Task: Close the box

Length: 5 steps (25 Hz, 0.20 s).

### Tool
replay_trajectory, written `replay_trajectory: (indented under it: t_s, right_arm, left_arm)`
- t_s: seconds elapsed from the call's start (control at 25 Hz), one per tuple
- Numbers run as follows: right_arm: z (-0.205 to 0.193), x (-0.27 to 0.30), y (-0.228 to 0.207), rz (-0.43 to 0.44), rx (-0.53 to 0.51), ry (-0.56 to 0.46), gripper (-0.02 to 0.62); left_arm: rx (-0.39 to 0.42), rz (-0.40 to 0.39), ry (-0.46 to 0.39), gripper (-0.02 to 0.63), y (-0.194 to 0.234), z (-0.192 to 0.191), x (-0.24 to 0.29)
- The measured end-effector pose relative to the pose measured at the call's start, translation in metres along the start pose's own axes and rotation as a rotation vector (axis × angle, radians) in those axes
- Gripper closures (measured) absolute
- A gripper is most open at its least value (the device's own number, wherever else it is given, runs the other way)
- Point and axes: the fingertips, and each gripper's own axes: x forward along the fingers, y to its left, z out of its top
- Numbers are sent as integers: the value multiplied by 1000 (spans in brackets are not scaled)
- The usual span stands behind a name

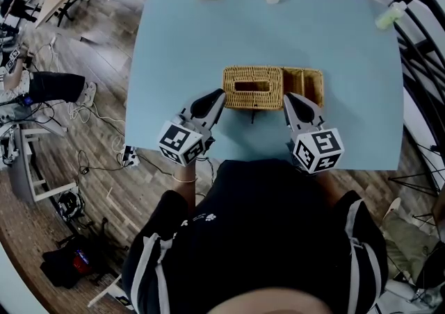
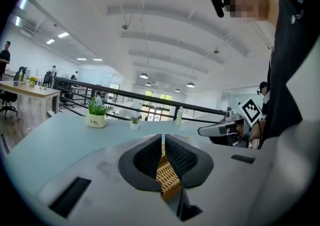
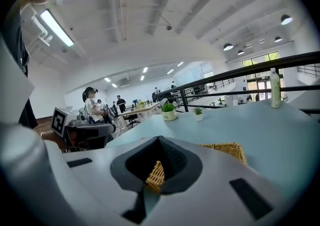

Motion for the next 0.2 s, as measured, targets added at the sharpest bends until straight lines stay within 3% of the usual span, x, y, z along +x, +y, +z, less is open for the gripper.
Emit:
replay_trajectory:
  t_s: [0.2]
  right_arm:
    - [-1,0,0,1,5,-2,595]
  left_arm:
    - [4,1,3,578,0,-1,0]
